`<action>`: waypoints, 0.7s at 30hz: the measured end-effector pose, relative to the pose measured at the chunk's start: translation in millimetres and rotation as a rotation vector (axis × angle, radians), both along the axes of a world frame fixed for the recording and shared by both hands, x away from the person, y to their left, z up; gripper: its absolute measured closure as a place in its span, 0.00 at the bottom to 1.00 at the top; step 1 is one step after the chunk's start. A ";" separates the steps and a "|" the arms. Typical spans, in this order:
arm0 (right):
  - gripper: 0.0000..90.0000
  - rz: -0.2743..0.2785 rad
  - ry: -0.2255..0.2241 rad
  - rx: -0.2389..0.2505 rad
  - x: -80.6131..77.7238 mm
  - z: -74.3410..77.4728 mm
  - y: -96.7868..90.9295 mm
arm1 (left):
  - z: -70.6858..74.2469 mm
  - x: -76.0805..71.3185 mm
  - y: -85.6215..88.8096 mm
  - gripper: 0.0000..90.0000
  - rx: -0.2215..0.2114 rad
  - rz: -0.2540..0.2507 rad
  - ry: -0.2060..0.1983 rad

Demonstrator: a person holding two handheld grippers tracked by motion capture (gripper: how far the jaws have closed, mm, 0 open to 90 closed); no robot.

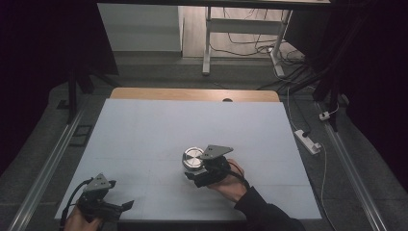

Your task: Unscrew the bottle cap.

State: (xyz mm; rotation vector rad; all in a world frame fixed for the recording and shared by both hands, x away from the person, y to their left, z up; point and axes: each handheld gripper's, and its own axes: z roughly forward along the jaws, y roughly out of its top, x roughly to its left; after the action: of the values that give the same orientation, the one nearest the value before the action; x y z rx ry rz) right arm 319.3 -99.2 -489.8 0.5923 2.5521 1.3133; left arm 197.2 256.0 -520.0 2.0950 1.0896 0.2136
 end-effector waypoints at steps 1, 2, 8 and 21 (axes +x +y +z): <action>0.16 0.002 0.001 0.000 -0.1 -0.2 -0.1 | 0.1 1.2 -1.1 0.00 -0.011 -0.017 -0.006; 0.16 0.003 0.002 -0.001 -0.2 -0.3 -0.1 | 0.4 2.6 -2.3 0.00 -0.020 -0.035 -0.010; 0.16 0.011 0.008 0.001 -0.9 -0.2 0.3 | 5.8 14.6 -11.9 0.00 -0.055 -0.097 -0.039; 0.16 0.027 0.008 0.010 -1.2 0.4 0.0 | 27.3 46.8 -43.9 0.00 -0.027 -0.167 -0.136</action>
State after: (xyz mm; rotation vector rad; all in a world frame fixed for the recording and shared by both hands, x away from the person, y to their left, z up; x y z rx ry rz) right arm 318.2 -99.2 -489.4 0.5679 2.5702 1.3360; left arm 244.0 212.0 -492.7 2.1017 0.8284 0.2546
